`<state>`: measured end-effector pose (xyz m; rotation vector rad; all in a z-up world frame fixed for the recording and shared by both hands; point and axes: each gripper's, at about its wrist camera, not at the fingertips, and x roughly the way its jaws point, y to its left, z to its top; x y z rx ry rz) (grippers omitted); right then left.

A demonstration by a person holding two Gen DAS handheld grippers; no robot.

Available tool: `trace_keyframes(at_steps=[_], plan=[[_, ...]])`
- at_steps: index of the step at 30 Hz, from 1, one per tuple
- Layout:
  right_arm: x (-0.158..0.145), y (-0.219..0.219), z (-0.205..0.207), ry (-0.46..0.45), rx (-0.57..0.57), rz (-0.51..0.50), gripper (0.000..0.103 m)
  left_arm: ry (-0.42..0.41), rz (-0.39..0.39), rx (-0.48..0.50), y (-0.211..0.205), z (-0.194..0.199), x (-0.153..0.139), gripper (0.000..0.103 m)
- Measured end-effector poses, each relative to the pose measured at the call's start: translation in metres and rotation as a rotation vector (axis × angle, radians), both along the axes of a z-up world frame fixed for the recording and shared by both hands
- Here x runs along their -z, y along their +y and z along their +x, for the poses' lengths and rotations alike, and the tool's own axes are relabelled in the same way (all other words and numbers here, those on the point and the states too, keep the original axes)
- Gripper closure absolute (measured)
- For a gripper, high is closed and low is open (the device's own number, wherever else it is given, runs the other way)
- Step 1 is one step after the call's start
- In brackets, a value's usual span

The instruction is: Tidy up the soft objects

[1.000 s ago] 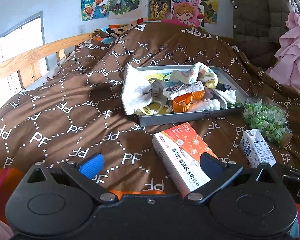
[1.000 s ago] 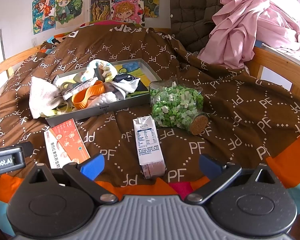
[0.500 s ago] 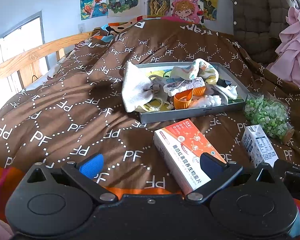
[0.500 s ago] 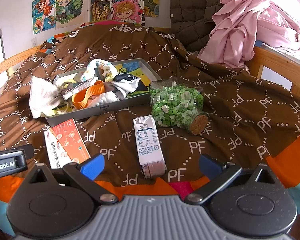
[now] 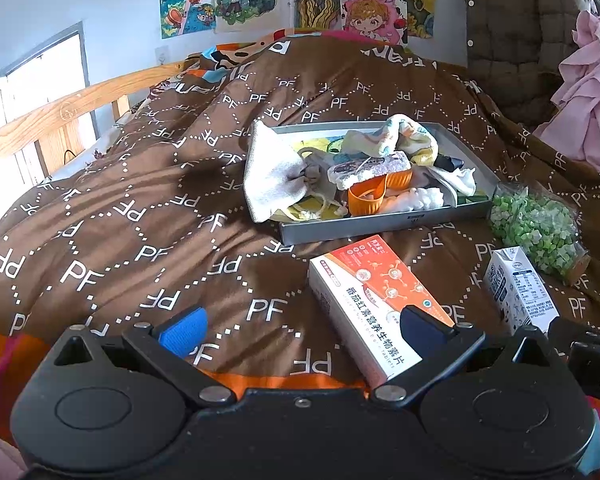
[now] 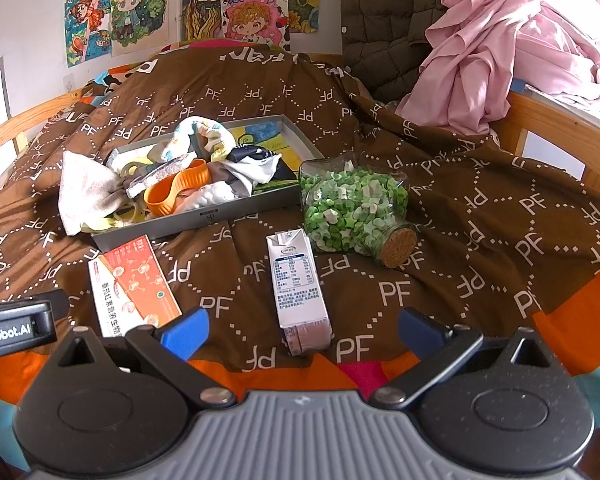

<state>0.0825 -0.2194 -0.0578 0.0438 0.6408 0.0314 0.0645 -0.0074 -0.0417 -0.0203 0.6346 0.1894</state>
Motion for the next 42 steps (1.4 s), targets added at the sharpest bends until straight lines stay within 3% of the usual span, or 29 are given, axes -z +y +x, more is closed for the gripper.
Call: trace_keyframes(at_steps=[42], plan=[[0.0012, 0.0019, -0.0005, 0.01, -0.003, -0.003, 0.0, 0.014, 0.003, 0.016, -0.0015, 0.0003, 0.0027, 0.001]])
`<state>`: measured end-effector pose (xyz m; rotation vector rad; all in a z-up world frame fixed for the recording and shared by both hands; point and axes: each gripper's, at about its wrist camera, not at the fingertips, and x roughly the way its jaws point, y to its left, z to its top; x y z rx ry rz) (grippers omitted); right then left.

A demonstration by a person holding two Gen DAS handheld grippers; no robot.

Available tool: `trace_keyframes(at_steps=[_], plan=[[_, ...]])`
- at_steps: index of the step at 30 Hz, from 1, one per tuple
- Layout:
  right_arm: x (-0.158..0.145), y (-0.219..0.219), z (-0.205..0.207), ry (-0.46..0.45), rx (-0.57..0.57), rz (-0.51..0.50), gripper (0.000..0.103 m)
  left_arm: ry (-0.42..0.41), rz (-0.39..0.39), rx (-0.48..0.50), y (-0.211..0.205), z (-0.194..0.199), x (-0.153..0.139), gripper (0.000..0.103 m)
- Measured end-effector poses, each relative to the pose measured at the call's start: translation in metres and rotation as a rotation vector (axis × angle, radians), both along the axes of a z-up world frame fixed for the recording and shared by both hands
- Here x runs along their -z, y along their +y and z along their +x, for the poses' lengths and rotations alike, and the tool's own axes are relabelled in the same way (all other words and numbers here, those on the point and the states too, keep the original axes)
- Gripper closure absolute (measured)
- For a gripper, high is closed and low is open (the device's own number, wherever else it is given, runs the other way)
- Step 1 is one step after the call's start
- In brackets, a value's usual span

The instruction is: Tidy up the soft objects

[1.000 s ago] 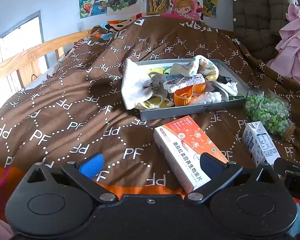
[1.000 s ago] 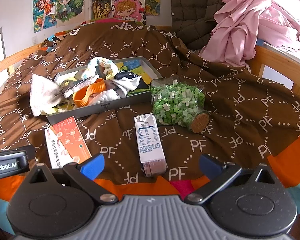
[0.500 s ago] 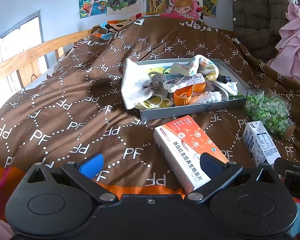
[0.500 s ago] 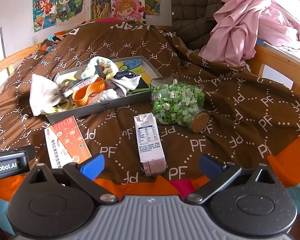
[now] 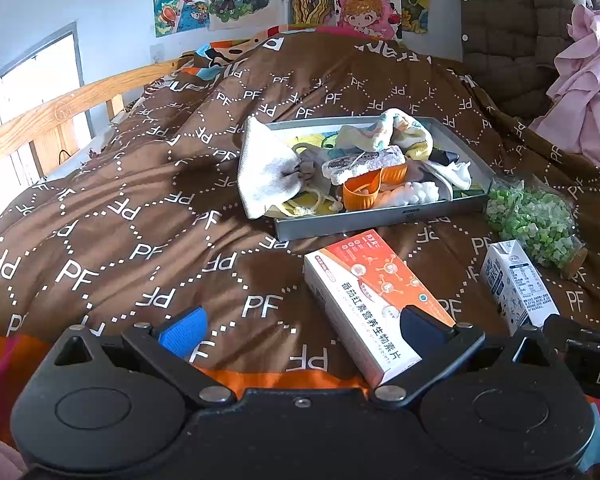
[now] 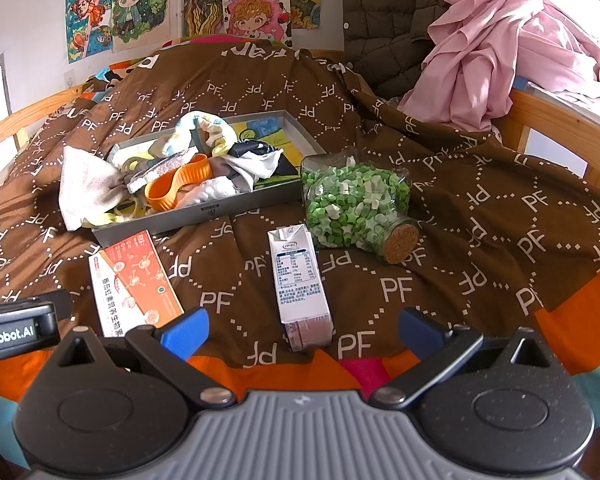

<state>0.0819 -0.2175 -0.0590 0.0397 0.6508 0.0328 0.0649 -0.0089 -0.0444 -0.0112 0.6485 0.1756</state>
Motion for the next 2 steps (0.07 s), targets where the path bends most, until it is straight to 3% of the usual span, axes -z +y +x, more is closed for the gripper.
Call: trace_keyframes(at_steps=[2], plan=[[0.0003, 0.0001, -0.0005, 0.001, 0.0, 0.0, 0.0, 0.003, 0.002, 0.001, -0.0002, 0.0004, -0.0003, 0.001]])
